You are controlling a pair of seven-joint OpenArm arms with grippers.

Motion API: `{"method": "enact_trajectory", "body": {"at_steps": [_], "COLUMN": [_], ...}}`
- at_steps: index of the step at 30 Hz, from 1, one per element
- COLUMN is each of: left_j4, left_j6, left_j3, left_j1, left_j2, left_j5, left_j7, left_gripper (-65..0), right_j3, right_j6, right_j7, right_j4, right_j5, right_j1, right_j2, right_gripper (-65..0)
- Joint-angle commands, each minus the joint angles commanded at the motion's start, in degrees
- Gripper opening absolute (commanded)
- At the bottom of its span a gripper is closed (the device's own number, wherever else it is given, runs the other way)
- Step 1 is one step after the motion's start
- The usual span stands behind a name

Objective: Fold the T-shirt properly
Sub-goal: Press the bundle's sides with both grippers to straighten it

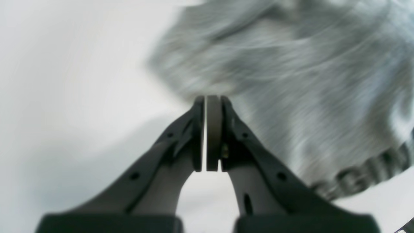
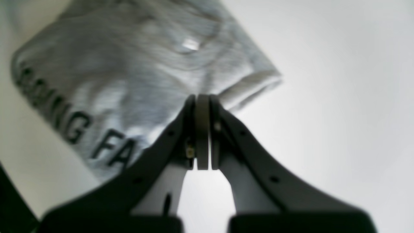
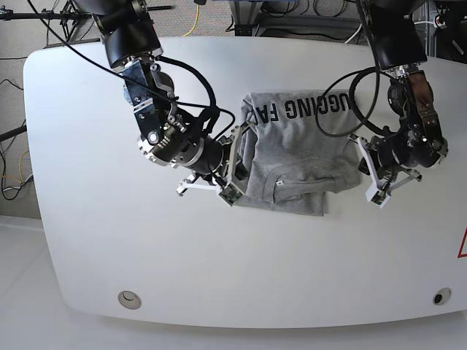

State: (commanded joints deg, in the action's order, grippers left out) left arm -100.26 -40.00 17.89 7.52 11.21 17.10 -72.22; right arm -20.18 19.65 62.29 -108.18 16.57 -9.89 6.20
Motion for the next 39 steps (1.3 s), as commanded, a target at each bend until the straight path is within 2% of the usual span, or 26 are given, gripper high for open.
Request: {"method": "enact_trajectory", "body": {"at_steps": [4, 9, 15, 26, 34, 39], "left_j4": [-2.02, -2.2, -2.2, -2.2, -2.29, -2.29], "left_j6": [0.0, 0.0, 0.0, 0.0, 0.0, 0.0], "left_j3": [1.85, 3.78, 6.15, 8.97, 9.93, 10.55], "left_j1": [-2.37, -6.24, -11.16, -16.88, -18.46, -18.46], "left_j2": [0.18, 2.2, 2.46, 2.46, 2.64, 4.48], "left_j5": [0.0, 0.0, 0.0, 0.0, -0.09, 0.0], "left_j7": [0.0, 0.09, 0.18, 0.18, 0.18, 0.18], "left_gripper": [-65.0, -65.0, -65.0, -65.0, -65.0, -65.0], "right_j3": [-1.85, -8.79, -14.77, -15.82, -15.91, -15.56], "right_j6": [0.0, -0.44, -0.7, -0.18, 0.0, 0.0], "right_j7": [1.76, 1.93, 1.93, 0.79, -5.27, -9.23], "right_j4": [0.0, 0.09, 0.7, 13.63, 27.25, 32.09], "right_j5": [0.0, 0.0, -0.79, -5.63, -9.41, -9.93], "right_j1": [0.79, 0.88, 0.97, -0.35, -2.9, -4.31], "right_j2": [-2.29, -2.9, -4.75, -8.62, -10.37, -10.55], "right_gripper": [-65.0, -65.0, -65.0, -65.0, -65.0, -65.0]}}
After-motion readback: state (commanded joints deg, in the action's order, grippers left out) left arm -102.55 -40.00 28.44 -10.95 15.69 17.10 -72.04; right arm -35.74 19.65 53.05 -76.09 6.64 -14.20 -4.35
